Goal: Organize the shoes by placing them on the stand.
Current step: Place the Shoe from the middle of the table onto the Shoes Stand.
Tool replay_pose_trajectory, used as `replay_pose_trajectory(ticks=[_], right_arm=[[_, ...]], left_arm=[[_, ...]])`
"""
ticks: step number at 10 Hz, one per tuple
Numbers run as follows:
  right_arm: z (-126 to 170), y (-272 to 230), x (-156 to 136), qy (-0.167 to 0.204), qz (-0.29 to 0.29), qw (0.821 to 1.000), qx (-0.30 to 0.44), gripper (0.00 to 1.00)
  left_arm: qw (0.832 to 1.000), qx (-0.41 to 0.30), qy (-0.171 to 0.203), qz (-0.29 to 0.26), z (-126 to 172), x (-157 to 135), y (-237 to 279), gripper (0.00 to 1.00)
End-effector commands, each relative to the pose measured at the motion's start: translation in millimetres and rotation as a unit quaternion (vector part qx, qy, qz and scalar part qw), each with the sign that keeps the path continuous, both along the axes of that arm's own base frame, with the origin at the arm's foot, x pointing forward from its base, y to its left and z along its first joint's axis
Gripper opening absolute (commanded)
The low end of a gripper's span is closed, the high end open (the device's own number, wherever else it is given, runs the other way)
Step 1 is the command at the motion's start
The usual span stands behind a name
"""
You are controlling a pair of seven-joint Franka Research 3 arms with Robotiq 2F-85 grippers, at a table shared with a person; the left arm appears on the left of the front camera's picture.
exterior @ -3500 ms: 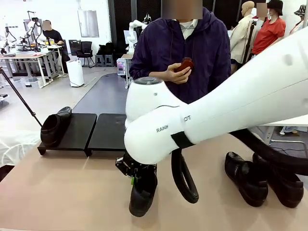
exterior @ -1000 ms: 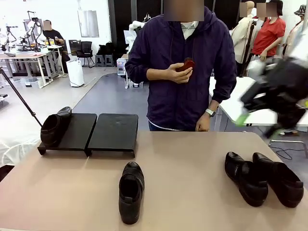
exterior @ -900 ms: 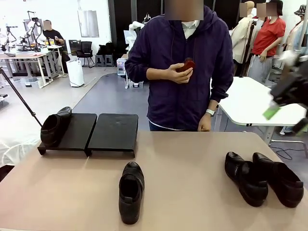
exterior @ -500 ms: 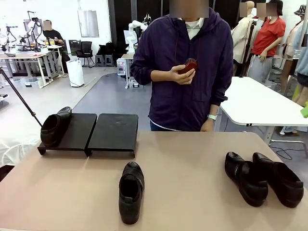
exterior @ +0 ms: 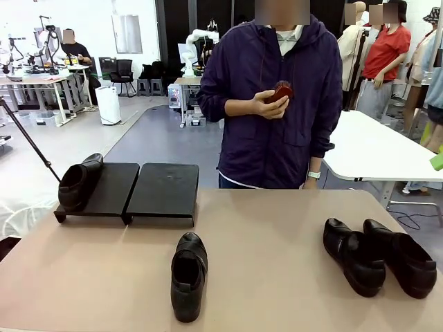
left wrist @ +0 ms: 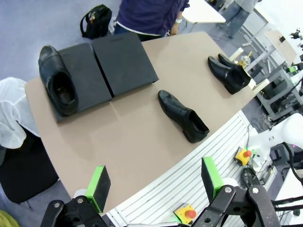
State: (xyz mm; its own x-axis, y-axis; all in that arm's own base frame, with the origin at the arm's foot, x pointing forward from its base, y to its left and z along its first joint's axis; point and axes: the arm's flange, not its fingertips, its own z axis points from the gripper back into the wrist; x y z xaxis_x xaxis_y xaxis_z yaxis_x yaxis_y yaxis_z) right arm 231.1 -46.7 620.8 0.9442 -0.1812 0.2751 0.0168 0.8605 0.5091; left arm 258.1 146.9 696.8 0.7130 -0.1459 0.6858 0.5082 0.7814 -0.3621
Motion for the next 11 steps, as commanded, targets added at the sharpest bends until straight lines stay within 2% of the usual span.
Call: replay_pose_trajectory(ticks=[1,6,8,11], right_arm=[[4,-2,2,0.000,0.010,1.000,0.008,1.00],[4,-2,2,0.000,0.010,1.000,0.008,1.00],[4,-2,2,0.000,0.010,1.000,0.008,1.00],[4,-2,2,0.000,0.010,1.000,0.008,1.00]], left_arm=[[1.000,-0.006,-0.007,-0.007,-1,-1,-1,1.00],[1.000,0.000,0.000,0.000,0,0,0,1.00],[0.993,0.070,0.088,-0.027,-26,-20,-80,1.00],[0.986,0.064,0.145,-0.050,-72,-42,-178,1.00]])
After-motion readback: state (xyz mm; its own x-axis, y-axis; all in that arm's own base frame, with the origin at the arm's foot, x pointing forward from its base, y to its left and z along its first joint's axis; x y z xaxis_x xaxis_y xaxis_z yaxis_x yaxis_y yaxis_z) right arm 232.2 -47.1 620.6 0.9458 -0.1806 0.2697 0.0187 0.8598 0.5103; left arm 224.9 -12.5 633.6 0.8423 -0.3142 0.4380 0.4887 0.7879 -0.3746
